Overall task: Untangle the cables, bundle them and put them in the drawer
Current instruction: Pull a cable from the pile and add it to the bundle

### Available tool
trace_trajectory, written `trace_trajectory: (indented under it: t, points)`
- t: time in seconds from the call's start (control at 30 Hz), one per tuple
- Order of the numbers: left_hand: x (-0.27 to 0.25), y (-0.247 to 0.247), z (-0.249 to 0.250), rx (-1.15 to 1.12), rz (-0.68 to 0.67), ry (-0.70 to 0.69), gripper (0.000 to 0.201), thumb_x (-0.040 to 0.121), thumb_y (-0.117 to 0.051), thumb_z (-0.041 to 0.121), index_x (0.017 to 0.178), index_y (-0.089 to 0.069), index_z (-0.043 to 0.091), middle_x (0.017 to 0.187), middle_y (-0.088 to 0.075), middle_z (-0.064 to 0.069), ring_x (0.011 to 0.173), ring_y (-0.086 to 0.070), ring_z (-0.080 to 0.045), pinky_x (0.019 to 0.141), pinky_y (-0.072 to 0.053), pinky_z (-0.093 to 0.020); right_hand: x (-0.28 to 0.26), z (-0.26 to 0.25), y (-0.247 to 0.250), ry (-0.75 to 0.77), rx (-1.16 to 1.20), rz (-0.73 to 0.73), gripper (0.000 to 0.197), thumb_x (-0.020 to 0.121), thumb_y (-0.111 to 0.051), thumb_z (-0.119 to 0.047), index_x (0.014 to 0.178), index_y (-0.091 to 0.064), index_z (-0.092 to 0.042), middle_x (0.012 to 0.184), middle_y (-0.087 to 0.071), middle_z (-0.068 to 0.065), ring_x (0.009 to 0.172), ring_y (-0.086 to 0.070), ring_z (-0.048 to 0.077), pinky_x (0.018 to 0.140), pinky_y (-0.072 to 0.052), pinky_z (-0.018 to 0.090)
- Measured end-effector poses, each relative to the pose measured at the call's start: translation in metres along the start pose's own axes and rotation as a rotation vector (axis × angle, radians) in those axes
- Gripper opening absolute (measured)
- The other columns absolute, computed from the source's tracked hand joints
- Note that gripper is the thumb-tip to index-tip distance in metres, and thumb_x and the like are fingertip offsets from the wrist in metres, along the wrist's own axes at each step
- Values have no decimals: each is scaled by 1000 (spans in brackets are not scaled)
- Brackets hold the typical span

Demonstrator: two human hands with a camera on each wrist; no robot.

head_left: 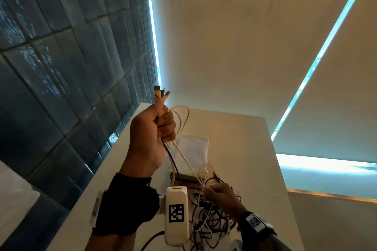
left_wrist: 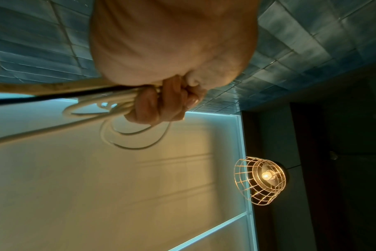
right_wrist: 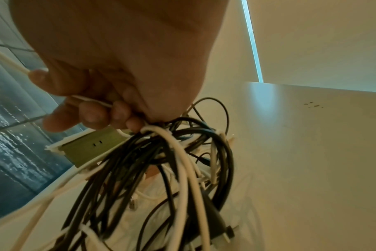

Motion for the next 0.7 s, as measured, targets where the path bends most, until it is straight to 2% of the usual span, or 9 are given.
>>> trace_trajectory:
  t: [0.07,0.2,0.3,0.37,0.43,0.5,0.6,0.7]
  points:
    - [-1,1,6,0,-16,-18,43,97,-44,34,57,-38,20,50,-26,7,39,-20,-5,42,-15,-22,0,5,0,-20,-34,5,42,95,-52,-40,61,-67,-20,51,-45,-7,49,-38,7,53,-32,17]
    - [-6,3,13,0,-12,-50,38,93,-47,32,58,-35,21,50,-26,8,38,-19,-5,41,-15,-21,-1,10,2,-66,-122,-31,41,98,-53,-25,60,-67,-22,47,-52,-12,48,-42,0,54,-33,15]
    - [1,9,8,43,30,-48,41,98,-43,31,59,-34,21,49,-26,8,39,-18,-5,40,-13,-22,3,11,8,-107,-200,-17,41,95,-58,-22,54,-65,-26,46,-52,-13,49,-44,0,55,-36,19]
    - [9,16,-3,109,75,-27,43,99,-43,30,59,-32,21,47,-27,9,38,-17,-5,42,-8,-25,8,3,16,-139,-188,72,34,89,-65,-23,55,-68,-21,48,-51,-11,51,-45,3,56,-36,25]
    - [13,23,-20,195,120,18,42,100,-42,29,59,-33,21,48,-29,7,38,-17,-7,45,-7,-26,11,-14,24,-165,-22,223,26,85,-67,-22,64,-70,-8,52,-48,-6,53,-42,11,53,-32,26]
    - [13,27,-43,258,154,95,40,100,-40,27,60,-35,21,52,-31,3,39,-20,-8,42,-11,-22,13,-35,31,-164,188,291,23,88,-65,-15,72,-69,1,53,-46,0,52,-38,15,48,-29,26]
    - [12,24,-73,317,176,213,34,100,-39,24,66,-38,19,52,-42,0,39,-30,-10,43,-18,-20,15,-70,32,-87,406,278,19,90,-60,-7,81,-64,10,53,-42,-1,49,-34,13,45,-29,22]
    - [12,16,-92,424,178,285,26,99,-38,24,76,-44,14,60,-56,-5,48,-42,-14,46,-24,-24,17,-97,30,23,552,234,18,87,-62,-7,85,-62,11,57,-42,2,52,-33,12,48,-25,21]
Point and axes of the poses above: each hand's wrist, its own x-axis towards the middle knuckle, its own y-axis out of the back of the hand, z = x × y, the point moved 1 cm from there along x, towards the middle knuckle
